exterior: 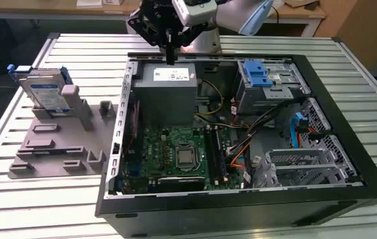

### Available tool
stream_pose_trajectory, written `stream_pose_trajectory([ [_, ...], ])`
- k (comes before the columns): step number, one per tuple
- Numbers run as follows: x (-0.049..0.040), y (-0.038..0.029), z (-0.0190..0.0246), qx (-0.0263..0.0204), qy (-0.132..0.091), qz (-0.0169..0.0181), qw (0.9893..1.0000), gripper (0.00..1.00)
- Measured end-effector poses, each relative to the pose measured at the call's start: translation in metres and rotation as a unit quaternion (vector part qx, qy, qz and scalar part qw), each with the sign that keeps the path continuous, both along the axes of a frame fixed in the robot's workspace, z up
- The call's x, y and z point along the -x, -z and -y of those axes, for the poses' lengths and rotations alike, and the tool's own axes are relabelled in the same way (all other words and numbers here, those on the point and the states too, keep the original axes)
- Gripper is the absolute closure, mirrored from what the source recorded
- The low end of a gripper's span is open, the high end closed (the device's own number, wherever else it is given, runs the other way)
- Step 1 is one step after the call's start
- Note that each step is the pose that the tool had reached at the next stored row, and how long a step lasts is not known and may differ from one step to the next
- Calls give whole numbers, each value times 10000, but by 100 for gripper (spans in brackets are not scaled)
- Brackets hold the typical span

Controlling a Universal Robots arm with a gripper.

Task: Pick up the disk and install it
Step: 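Reach for the disk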

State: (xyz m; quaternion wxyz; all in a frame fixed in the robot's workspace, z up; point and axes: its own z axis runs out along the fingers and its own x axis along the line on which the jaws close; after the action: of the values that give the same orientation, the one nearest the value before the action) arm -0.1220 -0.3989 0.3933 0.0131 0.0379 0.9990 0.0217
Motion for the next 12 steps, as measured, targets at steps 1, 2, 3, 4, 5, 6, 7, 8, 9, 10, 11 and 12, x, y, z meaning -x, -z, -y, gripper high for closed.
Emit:
stream_pose_trajectory([
  [1, 0, 0, 0, 0, 0, 0, 10000, 89],
  [2, 0, 0, 0, 0, 0, 0, 10000, 89],
  [3, 0, 0, 0, 0, 0, 0, 10000, 89],
  [4, 0, 0, 0, 0, 0, 0, 10000, 89],
  [5, 1, 0, 0, 0, 0, 0, 10000, 89],
  [6, 3, 0, 0, 0, 0, 0, 10000, 89],
  [7, 5, 1, 0, 0, 0, 0, 10000, 89],
  [8, 8, 0, 0, -1, 0, 0, 10000, 89],
  [9, 13, 0, 0, -1, 1, 0, 10000, 89],
  [10, 18, 1, 0, -1, 0, 1, 10000, 89],
  [11, 25, 0, 0, 0, 0, 0, 10000, 89],
  [12, 31, 0, 0, 0, 0, 0, 10000, 89],
])
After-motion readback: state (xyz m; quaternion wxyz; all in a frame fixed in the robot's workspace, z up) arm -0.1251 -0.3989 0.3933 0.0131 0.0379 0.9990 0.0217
